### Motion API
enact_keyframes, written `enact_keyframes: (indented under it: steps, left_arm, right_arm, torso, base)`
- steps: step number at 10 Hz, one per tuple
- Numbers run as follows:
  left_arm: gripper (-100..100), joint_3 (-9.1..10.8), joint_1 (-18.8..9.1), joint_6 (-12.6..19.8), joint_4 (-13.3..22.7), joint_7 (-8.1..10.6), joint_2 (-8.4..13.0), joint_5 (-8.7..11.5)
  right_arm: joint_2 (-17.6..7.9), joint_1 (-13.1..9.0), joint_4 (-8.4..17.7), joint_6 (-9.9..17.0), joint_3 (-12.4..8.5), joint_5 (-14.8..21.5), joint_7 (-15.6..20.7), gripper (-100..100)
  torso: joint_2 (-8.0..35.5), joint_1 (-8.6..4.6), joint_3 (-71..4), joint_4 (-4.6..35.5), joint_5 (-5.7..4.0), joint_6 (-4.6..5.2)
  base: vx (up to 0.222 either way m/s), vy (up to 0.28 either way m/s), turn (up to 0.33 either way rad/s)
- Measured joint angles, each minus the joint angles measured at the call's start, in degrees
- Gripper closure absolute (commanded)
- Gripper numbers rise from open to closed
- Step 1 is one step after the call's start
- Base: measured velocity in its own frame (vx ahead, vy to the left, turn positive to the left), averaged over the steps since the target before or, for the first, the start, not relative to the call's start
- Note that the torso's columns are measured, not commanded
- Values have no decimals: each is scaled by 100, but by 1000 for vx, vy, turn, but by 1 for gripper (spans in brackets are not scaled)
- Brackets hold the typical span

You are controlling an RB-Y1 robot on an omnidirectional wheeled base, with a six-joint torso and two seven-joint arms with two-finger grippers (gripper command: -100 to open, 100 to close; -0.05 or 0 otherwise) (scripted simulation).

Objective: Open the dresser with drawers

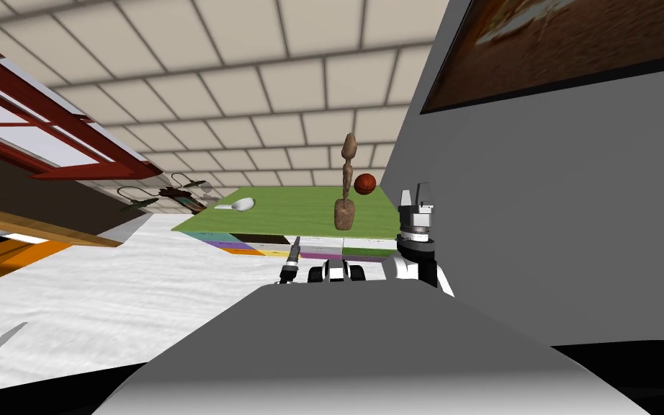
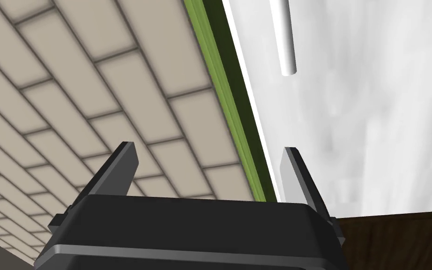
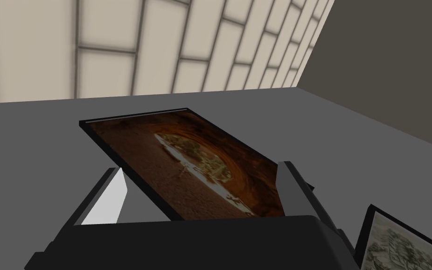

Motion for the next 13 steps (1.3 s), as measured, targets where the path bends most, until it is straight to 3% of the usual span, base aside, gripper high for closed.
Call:
enact_keyframes:
  steps: [3,7,8,9,10,11,13]
  left_arm:
    - [-100,6,-117,-153,428,-3,-60,-17]
    - [-100,22,-403,-420,1321,14,-245,-52]
    - [-100,-11,-267,-383,1217,24,-355,-91]
    - [-100,-9,-300,-412,1334,23,-398,-95]
    - [-100,-8,-308,-429,1357,21,-400,-94]
    - [-100,-17,-293,-278,1163,40,-391,-97]
    - [-100,-1,-408,-184,1215,55,-374,-80]
  right_arm:
    - [0,0,0,0,0,0,0,0]
    - [0,1,0,0,0,0,0,0]
    - [0,1,0,0,0,0,0,0]
    - [0,0,0,0,0,0,0,0]
    - [0,0,0,0,0,0,0,0]
    - [0,0,0,0,0,0,0,0]
    - [0,0,0,0,0,0,0,0]
  torso:
    - [-1,1,-2,-1,0,-1]
    - [-9,-2,-6,-3,-1,0]
    - [-3,1,-3,-2,0,-1]
    - [7,7,3,2,1,0]
    - [14,10,8,4,2,0]
    - [4,4,3,2,1,0]
    - [0,2,-1,-1,0,-1]
  base:
    - [36,-22,-5]
    - [65,-33,-10]
    - [45,-22,3]
    - [16,-8,1]
    - [30,-15,-2]
    - [40,-15,-2]
    - [15,-6,0]
